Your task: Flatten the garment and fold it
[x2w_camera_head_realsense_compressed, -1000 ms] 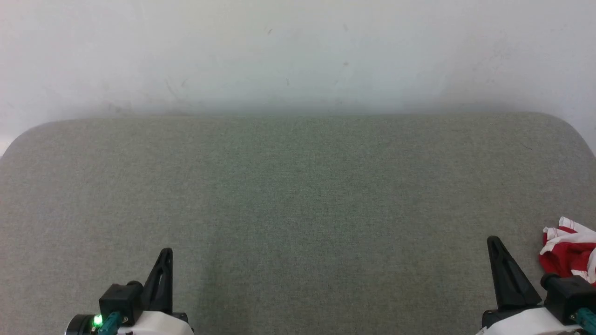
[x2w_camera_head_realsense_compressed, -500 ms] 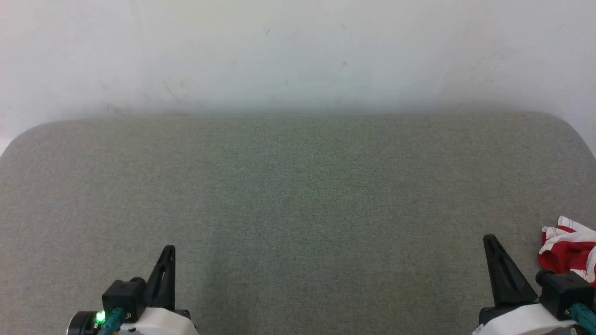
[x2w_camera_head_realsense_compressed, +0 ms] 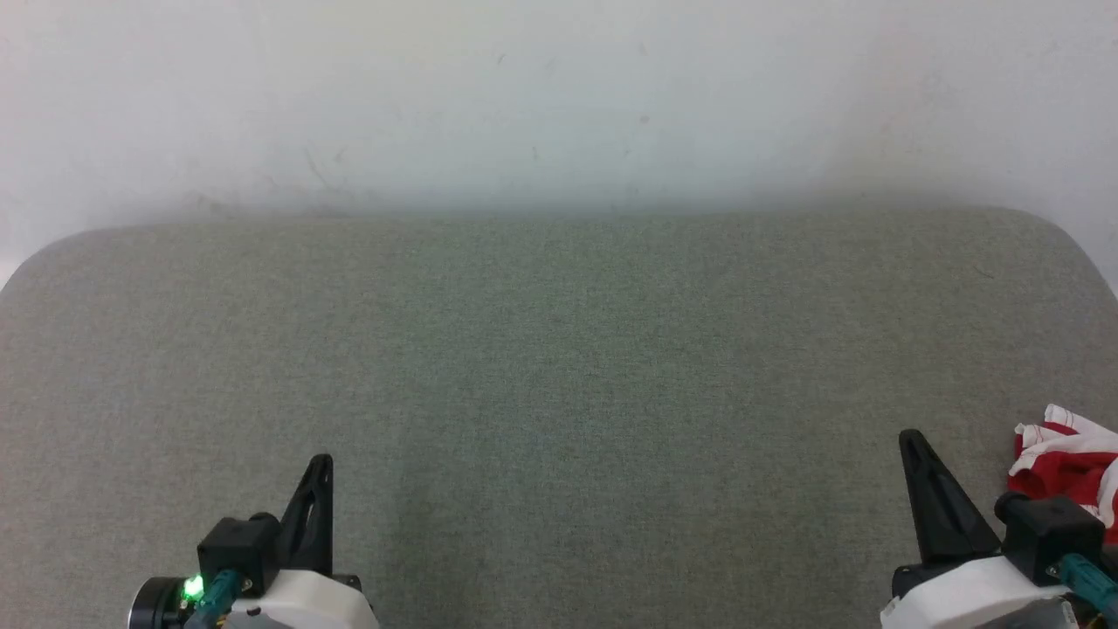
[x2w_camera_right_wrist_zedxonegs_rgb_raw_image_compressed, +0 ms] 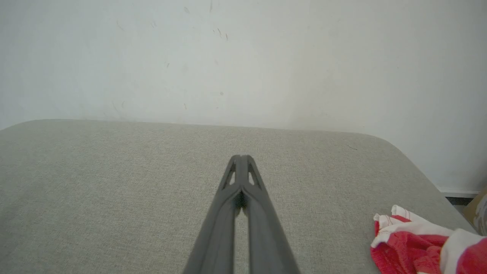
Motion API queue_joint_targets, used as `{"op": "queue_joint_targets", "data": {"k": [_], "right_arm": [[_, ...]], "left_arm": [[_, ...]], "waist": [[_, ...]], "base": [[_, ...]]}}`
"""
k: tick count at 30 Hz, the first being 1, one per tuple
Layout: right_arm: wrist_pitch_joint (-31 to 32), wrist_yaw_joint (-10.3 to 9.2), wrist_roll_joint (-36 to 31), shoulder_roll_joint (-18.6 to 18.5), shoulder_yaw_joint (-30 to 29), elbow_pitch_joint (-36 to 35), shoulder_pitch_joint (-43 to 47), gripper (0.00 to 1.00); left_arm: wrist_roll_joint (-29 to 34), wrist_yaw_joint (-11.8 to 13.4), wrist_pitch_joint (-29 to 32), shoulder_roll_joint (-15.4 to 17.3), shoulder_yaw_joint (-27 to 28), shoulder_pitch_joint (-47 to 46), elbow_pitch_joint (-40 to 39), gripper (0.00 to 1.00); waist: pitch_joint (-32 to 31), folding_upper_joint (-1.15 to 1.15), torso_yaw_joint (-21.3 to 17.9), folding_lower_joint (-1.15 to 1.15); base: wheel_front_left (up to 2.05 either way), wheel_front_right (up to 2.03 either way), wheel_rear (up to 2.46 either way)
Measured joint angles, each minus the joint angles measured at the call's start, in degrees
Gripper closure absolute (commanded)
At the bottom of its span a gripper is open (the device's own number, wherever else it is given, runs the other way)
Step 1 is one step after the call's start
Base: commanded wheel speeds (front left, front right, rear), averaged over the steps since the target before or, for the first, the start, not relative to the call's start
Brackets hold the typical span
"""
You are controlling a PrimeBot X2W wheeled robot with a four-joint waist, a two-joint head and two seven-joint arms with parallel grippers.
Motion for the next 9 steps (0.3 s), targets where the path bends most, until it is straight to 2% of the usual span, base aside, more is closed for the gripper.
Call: {"op": "queue_joint_targets", "data": {"k": [9], "right_arm": [[0.5,0.0,-0.5,0.0,0.3,0.5,-0.7,1.0]], "left_arm": [[0.4,0.4,1.0,-0.5,-0.1,-0.1,-0.8,1.0]], "waist": [[0.0,0.0,-0.1,0.0]], "base": [[0.0,0.0,0.0]]}}
